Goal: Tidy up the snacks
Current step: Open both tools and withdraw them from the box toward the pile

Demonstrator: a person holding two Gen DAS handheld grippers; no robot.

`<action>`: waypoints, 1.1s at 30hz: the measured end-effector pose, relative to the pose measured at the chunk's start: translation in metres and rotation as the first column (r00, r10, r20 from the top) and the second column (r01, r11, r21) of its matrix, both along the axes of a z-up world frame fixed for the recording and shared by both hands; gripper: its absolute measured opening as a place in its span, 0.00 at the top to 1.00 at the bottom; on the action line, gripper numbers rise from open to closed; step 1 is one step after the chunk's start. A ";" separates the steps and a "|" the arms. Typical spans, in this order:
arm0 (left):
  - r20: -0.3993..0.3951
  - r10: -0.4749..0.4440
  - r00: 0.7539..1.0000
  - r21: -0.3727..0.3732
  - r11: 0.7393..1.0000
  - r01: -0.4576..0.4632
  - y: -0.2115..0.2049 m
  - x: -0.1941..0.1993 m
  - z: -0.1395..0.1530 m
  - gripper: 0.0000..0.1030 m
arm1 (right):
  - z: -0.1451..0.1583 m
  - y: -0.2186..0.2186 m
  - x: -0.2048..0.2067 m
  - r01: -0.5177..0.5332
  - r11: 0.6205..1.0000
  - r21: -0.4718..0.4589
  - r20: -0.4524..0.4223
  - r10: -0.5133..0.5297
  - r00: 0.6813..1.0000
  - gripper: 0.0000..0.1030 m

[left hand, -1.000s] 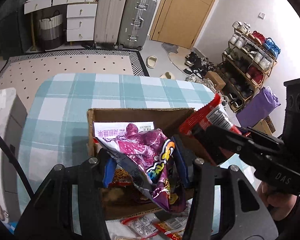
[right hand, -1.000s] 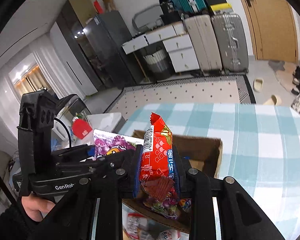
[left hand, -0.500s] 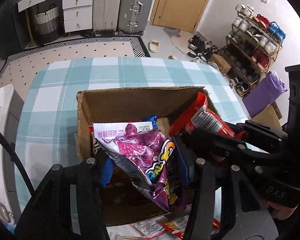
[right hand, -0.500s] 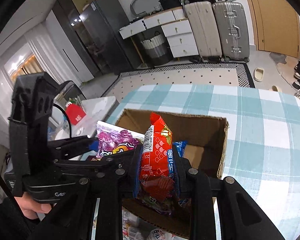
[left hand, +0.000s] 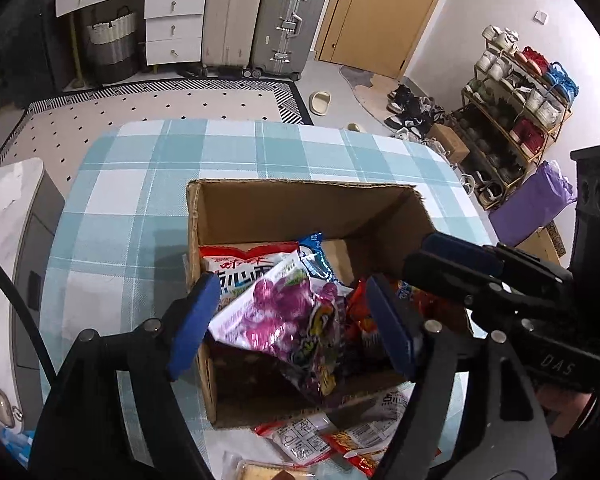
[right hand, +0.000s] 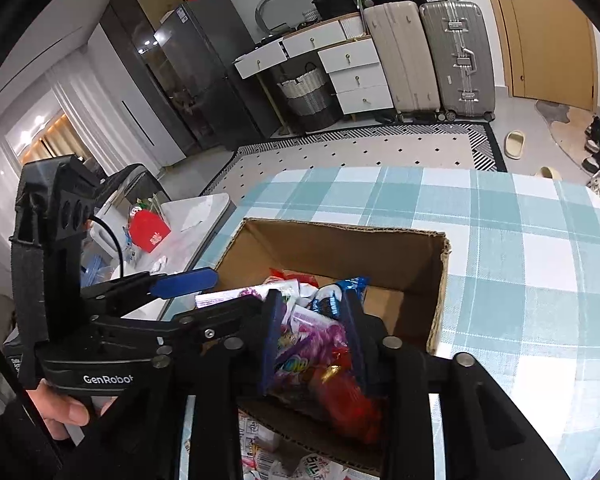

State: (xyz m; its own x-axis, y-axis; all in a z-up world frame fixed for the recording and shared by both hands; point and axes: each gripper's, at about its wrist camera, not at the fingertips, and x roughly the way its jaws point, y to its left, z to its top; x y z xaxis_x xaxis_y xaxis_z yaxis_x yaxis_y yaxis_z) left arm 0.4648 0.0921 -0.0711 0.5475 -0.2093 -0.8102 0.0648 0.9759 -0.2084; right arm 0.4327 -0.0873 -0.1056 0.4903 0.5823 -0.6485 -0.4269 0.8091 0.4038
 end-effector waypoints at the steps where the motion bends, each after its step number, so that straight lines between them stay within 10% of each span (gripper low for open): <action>1: 0.003 0.001 1.000 0.003 1.000 -0.001 0.000 -0.002 0.001 0.28 | 0.001 -0.001 0.000 0.001 1.000 0.003 0.004 -0.001 1.000 0.58; 16: 0.090 0.055 0.994 0.076 0.995 -0.062 0.009 -0.069 0.028 0.24 | 0.049 -0.025 -0.049 0.014 1.000 0.003 0.129 -0.014 0.992 0.47; 33: 0.247 0.070 0.966 0.162 0.980 -0.112 -0.005 -0.183 0.066 0.19 | 0.095 -0.067 -0.160 0.051 0.998 0.049 0.318 -0.064 0.946 0.11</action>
State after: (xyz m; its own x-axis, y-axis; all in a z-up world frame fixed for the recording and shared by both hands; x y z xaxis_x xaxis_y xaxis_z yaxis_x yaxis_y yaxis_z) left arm 0.2817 0.0868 -0.0054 0.7399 -0.0174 -0.6725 0.0011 0.9997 -0.0246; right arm 0.2723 -0.1545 -0.0107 0.7012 0.5692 -0.4293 -0.4923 0.8221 0.2859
